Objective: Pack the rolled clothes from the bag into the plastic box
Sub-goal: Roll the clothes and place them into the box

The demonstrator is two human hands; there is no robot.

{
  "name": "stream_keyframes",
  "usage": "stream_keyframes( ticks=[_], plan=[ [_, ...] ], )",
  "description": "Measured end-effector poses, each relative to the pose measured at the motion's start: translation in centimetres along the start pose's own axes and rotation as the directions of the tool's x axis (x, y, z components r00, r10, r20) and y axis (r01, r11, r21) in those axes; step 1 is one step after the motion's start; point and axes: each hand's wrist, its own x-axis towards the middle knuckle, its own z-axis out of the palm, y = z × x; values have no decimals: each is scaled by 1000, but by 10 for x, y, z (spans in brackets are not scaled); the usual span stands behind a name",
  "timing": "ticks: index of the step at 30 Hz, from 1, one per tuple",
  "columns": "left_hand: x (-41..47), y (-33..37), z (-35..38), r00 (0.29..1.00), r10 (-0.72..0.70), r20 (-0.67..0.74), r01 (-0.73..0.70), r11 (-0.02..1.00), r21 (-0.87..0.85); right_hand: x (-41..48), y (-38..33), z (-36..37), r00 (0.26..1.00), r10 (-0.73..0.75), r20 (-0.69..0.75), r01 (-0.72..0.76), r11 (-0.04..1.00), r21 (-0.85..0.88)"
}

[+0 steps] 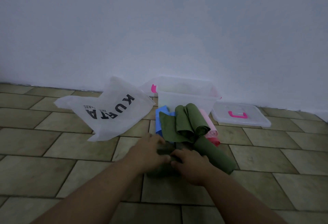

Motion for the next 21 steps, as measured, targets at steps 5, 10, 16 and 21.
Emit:
stream_keyframes(
  ticks=[5, 10, 16, 21],
  plan=[
    [-16, 0, 10, 988, 150, 29, -153, 974, 167, -1, -2, 6, 998, 2, -70, -9, 994, -108],
    [-8, 2, 1, 986, 71, 150, -84, 993, 81, -17, -5, 15, 915, -283, -287, 248, 957, -152],
    [-15, 9, 4, 952, -176, -250, 173, 984, -33, -9, -13, 8, 941, -206, -268, 147, 963, -224],
    [-30, 28, 23, 841, -527, 124, 419, 488, -766, 2, -23, 2, 988, 94, -123, -93, 996, 15]
  ],
)
